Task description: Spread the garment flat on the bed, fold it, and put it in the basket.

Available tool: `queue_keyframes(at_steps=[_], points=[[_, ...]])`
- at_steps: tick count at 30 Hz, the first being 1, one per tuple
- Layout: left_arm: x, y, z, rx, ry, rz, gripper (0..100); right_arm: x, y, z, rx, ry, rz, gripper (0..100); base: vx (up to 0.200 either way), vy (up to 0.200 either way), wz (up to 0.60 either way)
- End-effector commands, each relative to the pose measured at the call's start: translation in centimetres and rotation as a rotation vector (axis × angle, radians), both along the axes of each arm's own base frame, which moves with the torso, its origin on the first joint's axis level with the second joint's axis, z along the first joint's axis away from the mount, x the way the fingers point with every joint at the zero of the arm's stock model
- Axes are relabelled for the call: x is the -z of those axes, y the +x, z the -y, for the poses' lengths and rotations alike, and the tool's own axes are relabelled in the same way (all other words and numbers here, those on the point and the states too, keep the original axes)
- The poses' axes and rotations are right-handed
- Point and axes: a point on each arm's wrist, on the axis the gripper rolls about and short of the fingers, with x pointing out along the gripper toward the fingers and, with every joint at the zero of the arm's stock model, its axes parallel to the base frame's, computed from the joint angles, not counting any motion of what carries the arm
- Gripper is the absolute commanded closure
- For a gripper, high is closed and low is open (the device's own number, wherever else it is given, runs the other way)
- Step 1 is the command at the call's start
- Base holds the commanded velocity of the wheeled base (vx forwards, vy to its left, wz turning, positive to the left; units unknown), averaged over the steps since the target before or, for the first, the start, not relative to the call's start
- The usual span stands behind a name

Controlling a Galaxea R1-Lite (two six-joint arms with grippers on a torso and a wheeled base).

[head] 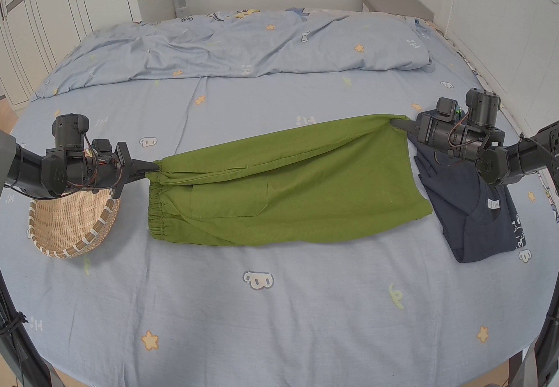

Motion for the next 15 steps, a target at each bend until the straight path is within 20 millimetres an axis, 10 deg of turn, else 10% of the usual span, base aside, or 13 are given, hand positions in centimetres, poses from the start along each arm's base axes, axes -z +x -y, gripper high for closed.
queue_keyframes(at_steps=[1, 15], points=[[0.3, 0.2, 0.1, 0.004, 0.0, -0.005, 0, 0.7, 0.4, -0.3, -0.006, 0.0, -0.015, 0, 0.0, 0.0, 0.0], [-0.7, -0.8, 2.6, 0.057, -0.023, -0.014, 0, 1.7, 0.5, -0.8, -0.015, -0.002, -0.041, 0, 0.0, 0.0, 0.0]])
